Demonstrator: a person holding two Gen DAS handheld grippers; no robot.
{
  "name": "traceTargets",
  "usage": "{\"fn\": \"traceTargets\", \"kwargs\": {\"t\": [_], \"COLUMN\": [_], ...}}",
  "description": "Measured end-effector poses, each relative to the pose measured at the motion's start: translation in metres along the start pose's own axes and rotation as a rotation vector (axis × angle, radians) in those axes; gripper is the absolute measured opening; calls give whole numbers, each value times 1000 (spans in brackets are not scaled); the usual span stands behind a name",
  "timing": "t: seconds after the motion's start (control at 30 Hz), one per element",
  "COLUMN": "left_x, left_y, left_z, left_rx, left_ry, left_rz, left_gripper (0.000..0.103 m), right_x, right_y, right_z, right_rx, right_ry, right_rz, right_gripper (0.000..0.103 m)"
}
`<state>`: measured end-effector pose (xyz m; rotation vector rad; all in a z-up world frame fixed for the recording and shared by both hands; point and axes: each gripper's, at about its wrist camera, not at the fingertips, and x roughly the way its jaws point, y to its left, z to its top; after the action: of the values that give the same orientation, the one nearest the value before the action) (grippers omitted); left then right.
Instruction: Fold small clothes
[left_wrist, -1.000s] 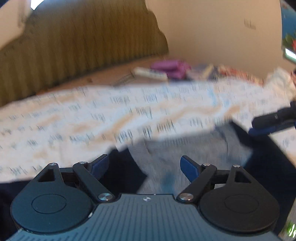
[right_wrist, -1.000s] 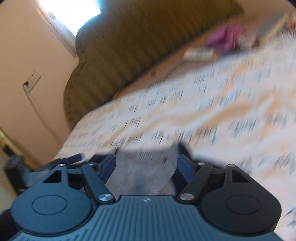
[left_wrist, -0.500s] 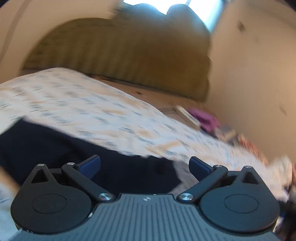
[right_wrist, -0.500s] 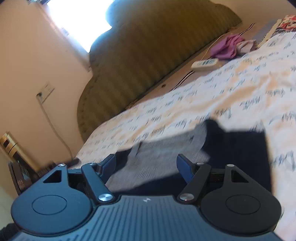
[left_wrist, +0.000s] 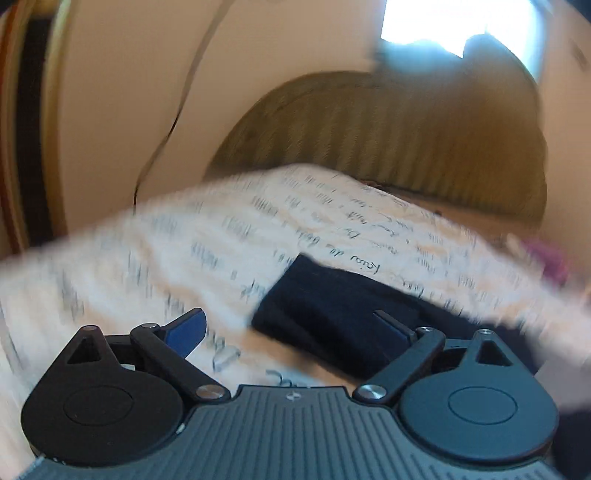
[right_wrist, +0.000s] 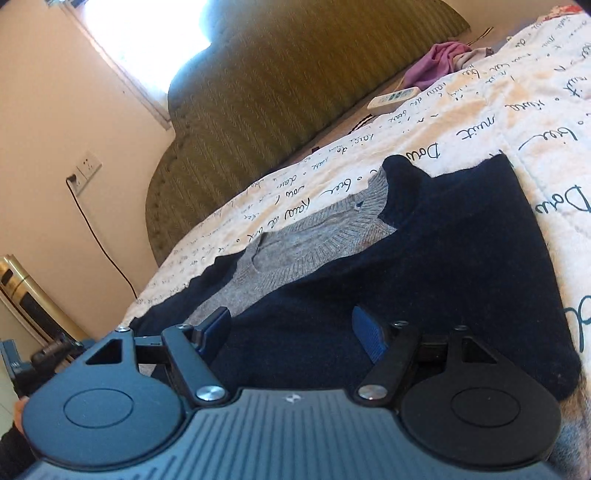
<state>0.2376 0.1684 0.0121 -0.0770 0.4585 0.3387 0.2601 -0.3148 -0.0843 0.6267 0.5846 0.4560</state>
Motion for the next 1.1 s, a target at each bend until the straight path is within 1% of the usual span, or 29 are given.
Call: {"fn": "traceTargets", "kwargs": {"t": [0.07,0.1,0.13,0.17,0.2,0.27,0.33,0.37,0.4,0.47,0.5,0.53,0.57,0.6,0.63,0.67,0.73,0.77,0.83,0.87,0.9,0.97,1.03,1.07,1.1], "left_x": [-12,-15,-16,-15,-14,-7,0,3,6,17,18,20,23,25,26,27,29,28,26,24,21,7,-14,-25,-33], "left_y": [-44,-58,-69,-75,-79,-85,-85,-85,-84,-84,-83,-82,-82,-82,-81,-79,-74,-70,-61,-59,-60,-74,-107,-127,-147], "left_z": [-23,-34,-44,-49,-52,-56,-55,-55,-56,-58,-58,-57,-56,-56,-56,-55,-49,-43,-25,-12,-1,14,18,15,8], "left_rx": [355,476,562,600,626,664,669,681,699,719,717,712,710,708,703,694,646,597,441,343,266,166,133,126,123], "left_ry": [-195,-249,-262,-252,-248,-239,-187,-159,-145,-121,-109,-100,-84,-71,-63,-46,-25,-20,14,34,42,32,18,22,43], "left_rz": [107,116,92,67,62,98,94,88,89,98,90,79,72,75,76,67,57,49,6,-22,-58,-151,-280,-351,-424], "left_gripper": [97,98,98,98,98,97,95,90,83,75,66,59,45,35,28,11,11,11,11,9,8,8,8,8,8], "right_x": [0,0,0,0,0,0,-1,-1,-1,-1,-1,-1,-2,-1,-1,-1,-1,-1,-1,-1,0,2,3,3,3], "right_y": [1,1,1,1,1,0,-1,-2,-3,-4,-5,-5,-5,-6,-6,-6,-5,-5,-5,-4,-3,0,3,4,5], "right_z": [0,-1,0,0,-1,-1,-1,0,0,0,0,0,0,0,0,0,0,0,0,0,0,0,0,0,0], "right_rx": [1,-1,-1,1,4,11,20,23,27,34,37,41,43,46,46,46,45,45,43,38,31,11,-4,-8,-10], "right_ry": [-3,-3,-3,-3,-4,-7,-9,-9,-10,-12,-13,-15,-16,-16,-16,-17,-16,-16,-15,-13,-9,1,7,9,10], "right_rz": [-1,-2,-2,-1,1,7,14,18,22,28,31,34,37,39,39,39,38,38,36,31,25,9,-3,-8,-11], "right_gripper": [72,72,72,72,72,72,72,72,72,72,72,72,72,72,72,72,72,72,72,72,72,72,72,72,72]}}
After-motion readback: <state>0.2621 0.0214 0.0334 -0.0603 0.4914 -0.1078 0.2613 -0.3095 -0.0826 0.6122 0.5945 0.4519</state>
